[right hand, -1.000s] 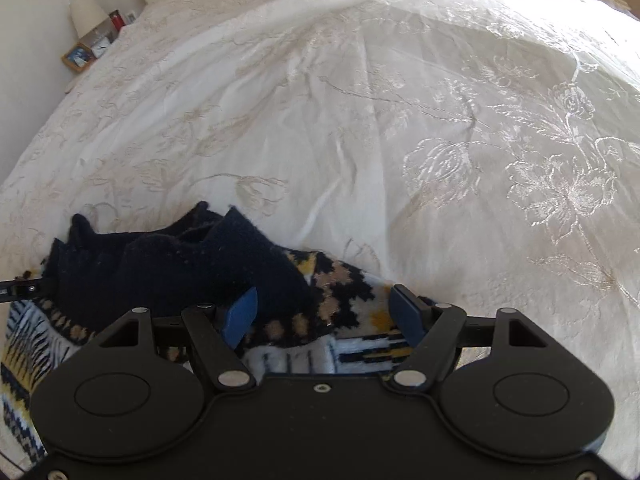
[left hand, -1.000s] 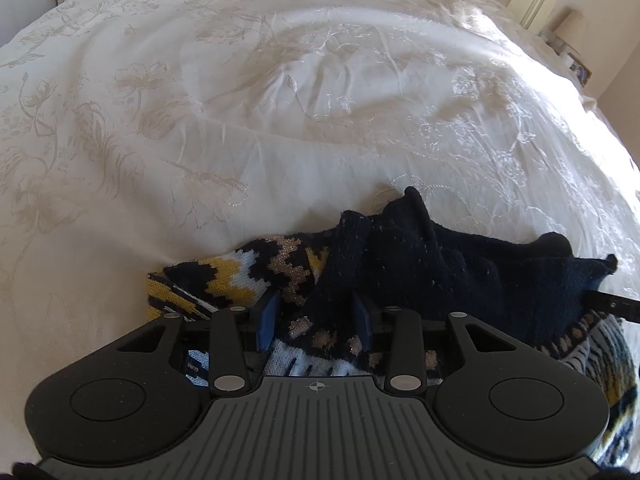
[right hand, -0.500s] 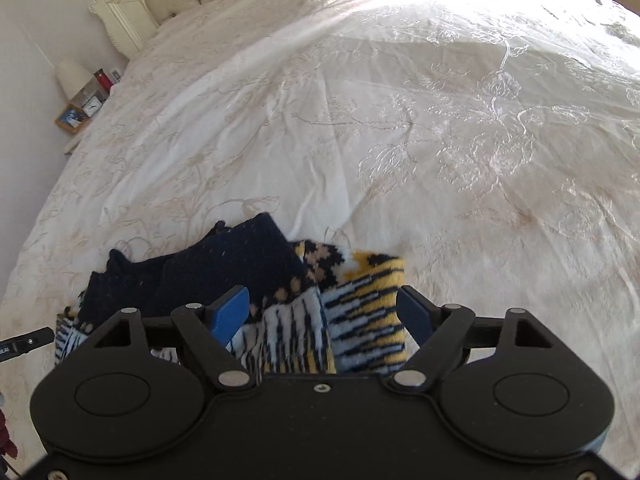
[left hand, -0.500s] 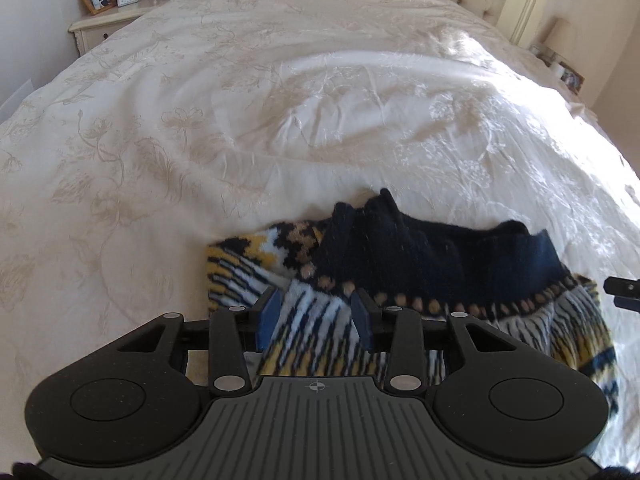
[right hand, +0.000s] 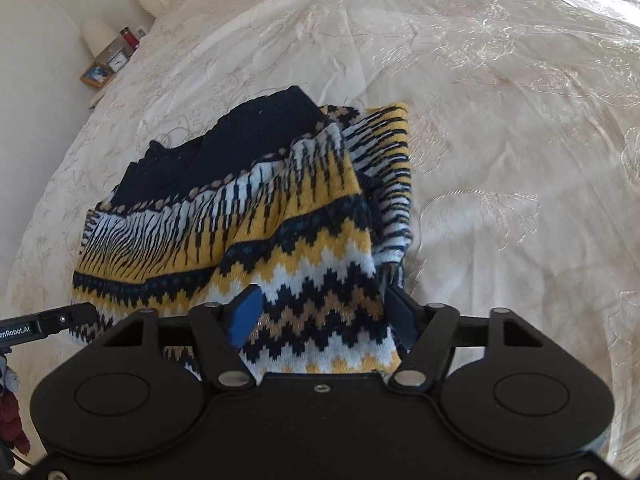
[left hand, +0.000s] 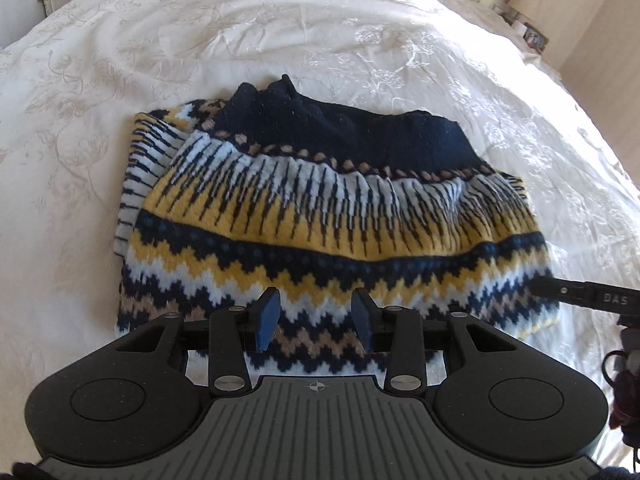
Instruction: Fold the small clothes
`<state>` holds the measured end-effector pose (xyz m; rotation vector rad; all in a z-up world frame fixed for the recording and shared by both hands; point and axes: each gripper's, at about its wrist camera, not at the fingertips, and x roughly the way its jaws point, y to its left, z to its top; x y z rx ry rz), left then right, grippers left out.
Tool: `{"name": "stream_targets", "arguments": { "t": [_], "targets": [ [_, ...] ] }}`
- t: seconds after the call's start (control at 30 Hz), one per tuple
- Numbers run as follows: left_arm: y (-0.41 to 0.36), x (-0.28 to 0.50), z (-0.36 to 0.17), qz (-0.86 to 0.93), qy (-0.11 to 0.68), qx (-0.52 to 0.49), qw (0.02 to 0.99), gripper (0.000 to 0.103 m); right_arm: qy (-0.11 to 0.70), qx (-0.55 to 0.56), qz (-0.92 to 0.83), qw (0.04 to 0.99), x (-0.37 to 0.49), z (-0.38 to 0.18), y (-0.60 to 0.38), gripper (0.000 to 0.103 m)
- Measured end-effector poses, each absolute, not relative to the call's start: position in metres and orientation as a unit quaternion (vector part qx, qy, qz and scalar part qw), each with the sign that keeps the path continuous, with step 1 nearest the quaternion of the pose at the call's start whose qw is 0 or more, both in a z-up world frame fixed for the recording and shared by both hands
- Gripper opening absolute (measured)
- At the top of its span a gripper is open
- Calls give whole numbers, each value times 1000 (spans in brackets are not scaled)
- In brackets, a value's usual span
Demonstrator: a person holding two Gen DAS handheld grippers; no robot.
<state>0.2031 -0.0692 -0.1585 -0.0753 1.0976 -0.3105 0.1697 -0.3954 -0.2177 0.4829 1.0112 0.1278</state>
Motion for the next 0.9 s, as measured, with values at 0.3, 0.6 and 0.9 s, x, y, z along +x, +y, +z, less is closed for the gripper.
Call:
{"name": "stream_targets", "arguments": {
  "t": [0.3,0.6,0.9],
  "targets": [
    [-57,163,-150,-122,530,-30,839,38,503,209,78,835,166,-234,-405,60],
    [-57,155,-145,-93,527,-29,845,38,509,177,144,830,163,-222,-399,11],
    [-93,190,-151,-87,518,-3,851,38,524,172,119,825,157,-226,-422,11]
  ]
}}
